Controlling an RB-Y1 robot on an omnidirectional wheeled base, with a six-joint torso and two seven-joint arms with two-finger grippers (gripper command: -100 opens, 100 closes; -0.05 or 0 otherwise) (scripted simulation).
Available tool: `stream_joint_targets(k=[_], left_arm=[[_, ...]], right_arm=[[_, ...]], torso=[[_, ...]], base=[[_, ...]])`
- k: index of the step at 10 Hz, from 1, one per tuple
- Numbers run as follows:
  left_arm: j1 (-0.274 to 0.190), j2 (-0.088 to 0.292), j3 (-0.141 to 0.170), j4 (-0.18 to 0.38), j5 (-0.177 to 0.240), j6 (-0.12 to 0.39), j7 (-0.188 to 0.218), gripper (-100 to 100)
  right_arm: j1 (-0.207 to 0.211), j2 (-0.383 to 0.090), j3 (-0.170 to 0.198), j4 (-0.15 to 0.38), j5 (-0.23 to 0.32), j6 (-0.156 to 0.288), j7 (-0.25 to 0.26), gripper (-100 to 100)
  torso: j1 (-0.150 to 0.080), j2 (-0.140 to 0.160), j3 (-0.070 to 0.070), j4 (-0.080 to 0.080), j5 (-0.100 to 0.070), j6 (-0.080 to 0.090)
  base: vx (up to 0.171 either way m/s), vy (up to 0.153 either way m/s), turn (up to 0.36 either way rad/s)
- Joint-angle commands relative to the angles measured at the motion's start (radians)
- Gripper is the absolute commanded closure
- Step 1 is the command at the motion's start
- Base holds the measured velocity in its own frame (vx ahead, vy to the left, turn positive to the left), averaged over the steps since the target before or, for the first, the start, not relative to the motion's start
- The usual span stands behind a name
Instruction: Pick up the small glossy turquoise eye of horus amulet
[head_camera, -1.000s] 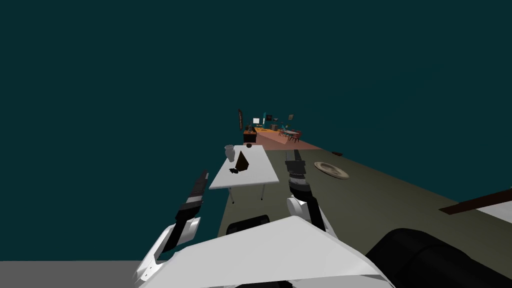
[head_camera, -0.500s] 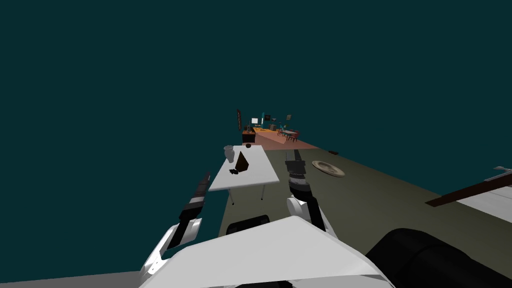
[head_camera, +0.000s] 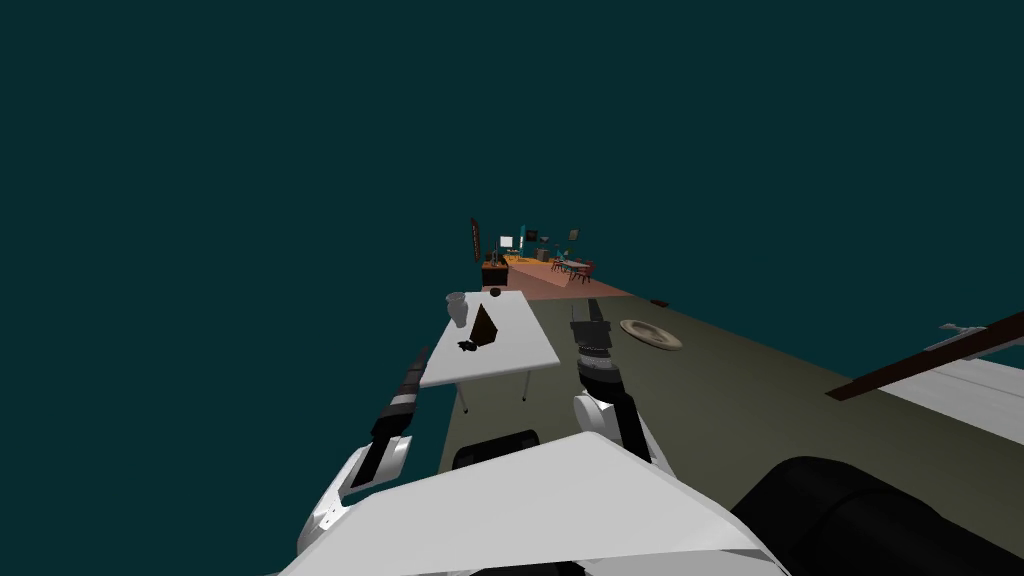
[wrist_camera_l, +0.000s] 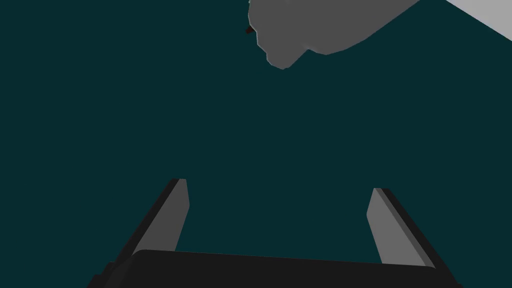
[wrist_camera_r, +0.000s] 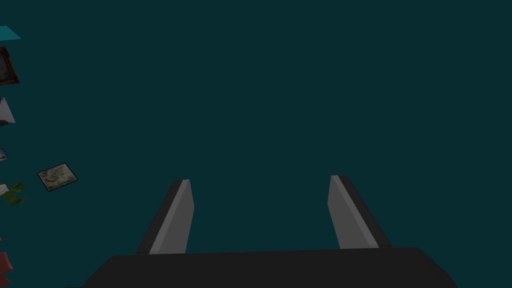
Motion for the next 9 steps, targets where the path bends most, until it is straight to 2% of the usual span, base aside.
stream_joint_targets(k=[1, 7, 9], left_arm=[[-0.013, 0.0, -0.004, 0.049, -0.001, 0.003, -0.018, -100], [-0.087, -0.036, -0.034, 0.231, -0.001, 0.03, -0.117, -100], [-0.097, -0.044, -0.039, 0.252, -0.001, 0.035, -0.13, -100]], right_arm=[[0.0, 0.0, 0.0, 0.0, 0.0, 0.0, 0.0, 0], [0.0, 0.0, 0.0, 0.0, 0.0, 0.0, 0.0, 0], [0.0, 0.0, 0.0, 0.0, 0.0, 0.0, 0.0, 0]], torso=[[0.0, 0.0, 0.0, 0.0, 0.0, 0.0], [-0.001, -0.002, -0.001, 0.0, 0.0, 0.0], [-0.002, -0.001, -0.001, 0.0, -0.001, 0.0]], base=[[0.029, 0.024, -0.044], [0.056, 0.024, -0.062], [0.035, 0.0, -0.017]])
